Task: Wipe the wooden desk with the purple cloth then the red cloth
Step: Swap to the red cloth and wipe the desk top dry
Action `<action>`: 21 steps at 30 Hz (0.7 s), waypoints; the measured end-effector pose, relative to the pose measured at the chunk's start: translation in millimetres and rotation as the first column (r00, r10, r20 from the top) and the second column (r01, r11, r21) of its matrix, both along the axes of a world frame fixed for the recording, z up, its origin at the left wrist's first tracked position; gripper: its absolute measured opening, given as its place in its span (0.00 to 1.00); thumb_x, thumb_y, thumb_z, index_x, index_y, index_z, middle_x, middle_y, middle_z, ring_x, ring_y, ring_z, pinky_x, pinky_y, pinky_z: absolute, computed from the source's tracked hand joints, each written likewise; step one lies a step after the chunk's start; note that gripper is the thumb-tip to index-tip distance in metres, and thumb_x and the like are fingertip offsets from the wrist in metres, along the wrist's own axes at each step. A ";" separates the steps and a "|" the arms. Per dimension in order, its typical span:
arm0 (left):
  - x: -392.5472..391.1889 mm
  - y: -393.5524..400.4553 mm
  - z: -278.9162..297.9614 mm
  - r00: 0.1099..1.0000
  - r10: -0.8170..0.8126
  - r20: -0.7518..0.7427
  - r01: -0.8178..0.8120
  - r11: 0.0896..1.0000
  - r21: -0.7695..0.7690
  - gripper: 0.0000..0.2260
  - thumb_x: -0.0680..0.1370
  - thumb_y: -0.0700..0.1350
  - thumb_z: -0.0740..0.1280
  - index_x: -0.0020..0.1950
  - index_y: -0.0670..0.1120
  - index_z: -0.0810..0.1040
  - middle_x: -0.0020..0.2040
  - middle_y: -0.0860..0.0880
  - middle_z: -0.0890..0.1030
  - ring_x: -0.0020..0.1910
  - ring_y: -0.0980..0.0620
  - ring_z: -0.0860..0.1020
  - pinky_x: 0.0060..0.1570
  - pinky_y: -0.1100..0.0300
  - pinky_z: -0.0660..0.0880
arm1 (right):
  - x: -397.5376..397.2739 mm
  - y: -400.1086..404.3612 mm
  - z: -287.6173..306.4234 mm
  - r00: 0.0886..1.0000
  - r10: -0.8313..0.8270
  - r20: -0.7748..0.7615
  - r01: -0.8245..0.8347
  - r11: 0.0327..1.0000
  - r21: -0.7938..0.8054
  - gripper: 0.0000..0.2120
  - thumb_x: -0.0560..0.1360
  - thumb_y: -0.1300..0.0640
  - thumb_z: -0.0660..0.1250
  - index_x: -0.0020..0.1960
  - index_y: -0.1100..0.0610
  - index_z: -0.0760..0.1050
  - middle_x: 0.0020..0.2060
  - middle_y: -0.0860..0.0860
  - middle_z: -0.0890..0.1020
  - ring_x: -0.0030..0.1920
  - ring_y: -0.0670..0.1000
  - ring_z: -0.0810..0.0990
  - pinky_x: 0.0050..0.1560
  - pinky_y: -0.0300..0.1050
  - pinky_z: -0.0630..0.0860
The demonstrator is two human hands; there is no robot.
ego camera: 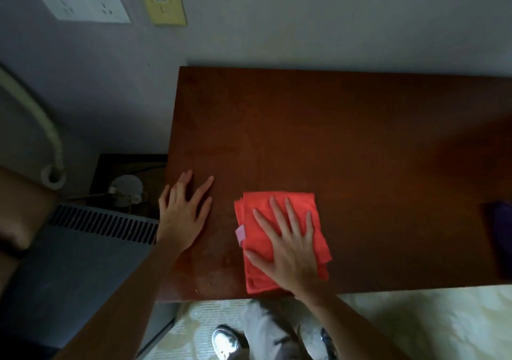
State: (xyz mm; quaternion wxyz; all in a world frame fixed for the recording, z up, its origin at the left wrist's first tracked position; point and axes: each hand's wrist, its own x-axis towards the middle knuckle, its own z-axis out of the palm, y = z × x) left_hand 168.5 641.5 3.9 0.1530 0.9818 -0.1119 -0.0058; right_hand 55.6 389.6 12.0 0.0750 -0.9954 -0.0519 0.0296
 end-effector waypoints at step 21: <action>-1.7 -1.1 -10.6 0.997 -0.017 0.070 0.015 0.999 0.030 0.23 0.86 0.56 0.55 0.82 0.60 0.63 0.81 0.43 0.64 0.82 0.46 0.61 0.78 0.39 0.57 | 398.5 26.6 2.3 0.996 0.093 0.007 -0.094 0.994 0.060 0.43 0.73 0.21 0.47 0.84 0.38 0.55 0.86 0.48 0.55 0.85 0.60 0.52 0.78 0.76 0.47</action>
